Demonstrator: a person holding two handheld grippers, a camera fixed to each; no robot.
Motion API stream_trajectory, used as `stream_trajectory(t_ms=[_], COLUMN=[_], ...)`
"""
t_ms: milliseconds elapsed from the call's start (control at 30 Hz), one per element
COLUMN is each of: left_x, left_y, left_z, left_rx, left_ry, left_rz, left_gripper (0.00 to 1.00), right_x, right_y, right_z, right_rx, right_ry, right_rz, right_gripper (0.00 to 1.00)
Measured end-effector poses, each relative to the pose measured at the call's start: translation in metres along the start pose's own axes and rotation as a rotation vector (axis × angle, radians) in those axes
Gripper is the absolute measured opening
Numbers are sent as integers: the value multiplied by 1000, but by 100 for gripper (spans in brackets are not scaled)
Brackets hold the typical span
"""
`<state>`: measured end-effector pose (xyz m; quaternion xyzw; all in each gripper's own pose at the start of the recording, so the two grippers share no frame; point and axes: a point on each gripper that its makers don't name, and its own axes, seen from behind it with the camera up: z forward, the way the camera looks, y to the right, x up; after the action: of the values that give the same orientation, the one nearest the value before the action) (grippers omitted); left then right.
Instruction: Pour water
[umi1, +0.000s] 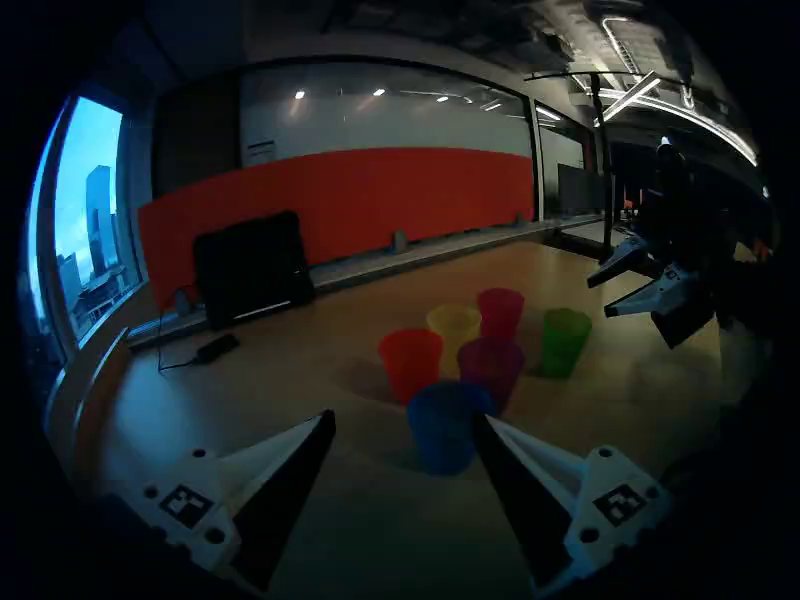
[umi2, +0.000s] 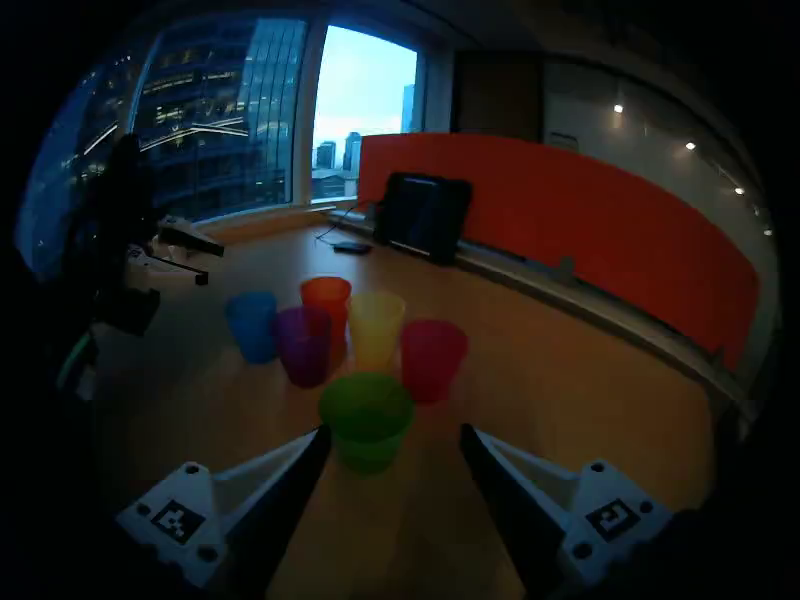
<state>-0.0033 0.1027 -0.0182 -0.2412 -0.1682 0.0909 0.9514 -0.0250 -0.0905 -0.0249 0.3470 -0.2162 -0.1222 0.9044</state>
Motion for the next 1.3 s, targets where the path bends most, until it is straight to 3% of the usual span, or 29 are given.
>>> stream_trajectory(t_ms=[600,800,1000,1300], left_x=[32,43,55,62], left_y=[-28,-38,-53,-63], left_z=[-28,-38,-51,-55], left_rx=[165,236,338,421], left_ry=[174,224,278,324], left_rz=[-87,-76,-46,-45], left_gripper=[100,100,100,100], right_x=[41,53,62,71], right_y=[26,37,55,77], right_z=[-34,-43,-54,-73], right_rx=[-248,-329,-452,-630], right_ry=[181,252,313,398], right_rz=[55,97,125,190], right_gripper=[99,99,99,99])
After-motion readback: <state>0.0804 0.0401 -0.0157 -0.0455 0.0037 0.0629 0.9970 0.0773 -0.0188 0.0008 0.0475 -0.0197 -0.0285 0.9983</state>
